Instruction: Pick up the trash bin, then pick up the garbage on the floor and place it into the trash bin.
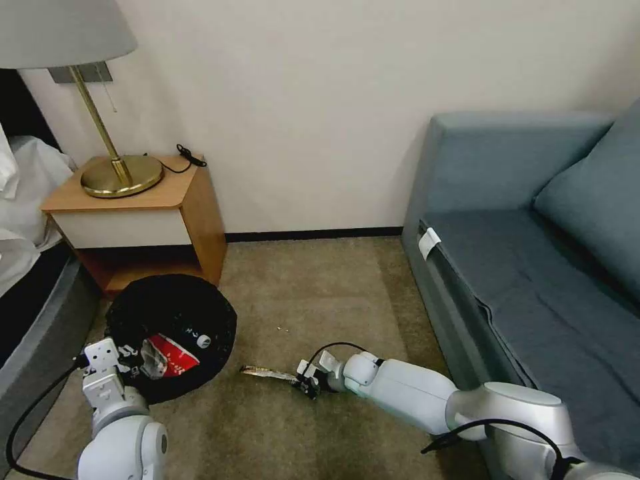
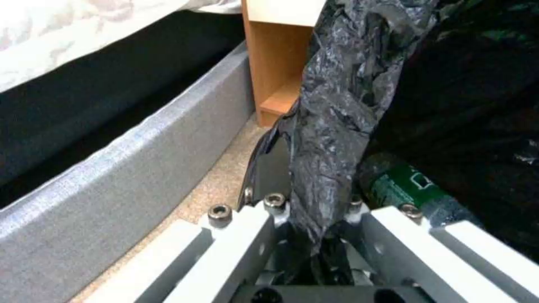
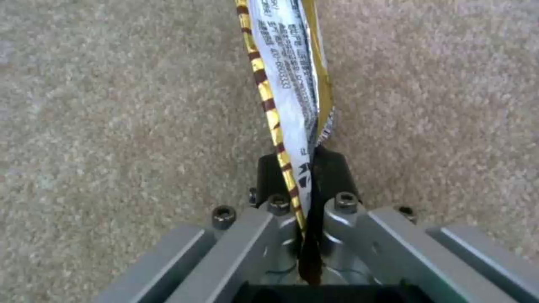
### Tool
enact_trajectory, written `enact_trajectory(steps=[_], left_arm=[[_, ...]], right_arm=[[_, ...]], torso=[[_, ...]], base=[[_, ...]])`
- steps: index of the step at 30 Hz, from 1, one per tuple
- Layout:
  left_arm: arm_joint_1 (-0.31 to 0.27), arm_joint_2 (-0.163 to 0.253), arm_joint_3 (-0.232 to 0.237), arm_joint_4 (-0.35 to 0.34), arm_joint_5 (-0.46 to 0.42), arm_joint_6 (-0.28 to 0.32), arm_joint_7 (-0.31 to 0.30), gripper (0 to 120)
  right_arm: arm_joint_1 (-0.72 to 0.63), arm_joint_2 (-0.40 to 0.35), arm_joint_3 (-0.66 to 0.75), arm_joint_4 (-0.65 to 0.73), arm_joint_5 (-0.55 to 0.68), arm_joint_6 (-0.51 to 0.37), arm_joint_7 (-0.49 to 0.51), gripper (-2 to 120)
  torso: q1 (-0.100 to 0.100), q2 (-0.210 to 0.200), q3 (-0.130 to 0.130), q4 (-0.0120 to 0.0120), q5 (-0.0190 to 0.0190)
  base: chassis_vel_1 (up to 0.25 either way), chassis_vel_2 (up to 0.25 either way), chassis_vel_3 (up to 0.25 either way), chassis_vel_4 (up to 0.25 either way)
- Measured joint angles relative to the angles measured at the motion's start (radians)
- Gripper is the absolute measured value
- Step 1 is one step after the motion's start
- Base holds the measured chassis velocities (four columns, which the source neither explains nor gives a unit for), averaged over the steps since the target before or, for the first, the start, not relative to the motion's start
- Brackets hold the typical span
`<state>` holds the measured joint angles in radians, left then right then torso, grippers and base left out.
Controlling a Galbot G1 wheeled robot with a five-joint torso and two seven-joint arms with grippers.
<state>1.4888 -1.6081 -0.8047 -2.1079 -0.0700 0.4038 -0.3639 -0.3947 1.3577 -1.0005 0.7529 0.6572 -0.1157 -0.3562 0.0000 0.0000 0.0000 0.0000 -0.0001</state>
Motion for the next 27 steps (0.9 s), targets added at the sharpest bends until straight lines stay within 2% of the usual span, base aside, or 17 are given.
enact_trajectory(steps=[6,16,21,24,27], left_arm=[[-0.001,0.0,0.001,0.001,0.0,0.0,0.0,1],[-0.003,0.0,0.003,-0.001,0.0,0.007,0.001,1],[-0.005,0.0,0.003,0.003,-0.001,0.017,0.002,1],[-0.005,0.0,0.01,0.016,-0.005,0.021,0.002,1],[-0.005,0.0,0.014,0.02,-0.006,0.021,0.003,1]], right_arm=[[0.002,-0.014,0.011,0.025,0.008,0.001,0.002,1],[0.022,-0.084,0.061,0.156,0.05,-0.003,0.033,0],[0.029,-0.157,0.107,0.234,0.065,-0.005,0.056,0],[0.038,-0.239,0.186,0.32,0.068,-0.008,0.081,0],[0.047,-0.272,0.227,0.373,0.069,-0.008,0.084,0]], torso=[[0.0,0.0,0.0,-0.0002,-0.0003],[0.0,0.0,0.0,-0.0001,0.0001],[0.0,0.0,0.0,0.0001,0.0004],[0.0,0.0,0.0,-0.0005,0.0],[0.0,0.0,0.0,-0.0004,0.0003]], base=[[0.0,0.0,0.0,0.0],[0.0,0.0,0.0,0.0],[0.0,0.0,0.0,0.0],[0.0,0.0,0.0,0.0],[0.0,0.0,0.0,0.0]])
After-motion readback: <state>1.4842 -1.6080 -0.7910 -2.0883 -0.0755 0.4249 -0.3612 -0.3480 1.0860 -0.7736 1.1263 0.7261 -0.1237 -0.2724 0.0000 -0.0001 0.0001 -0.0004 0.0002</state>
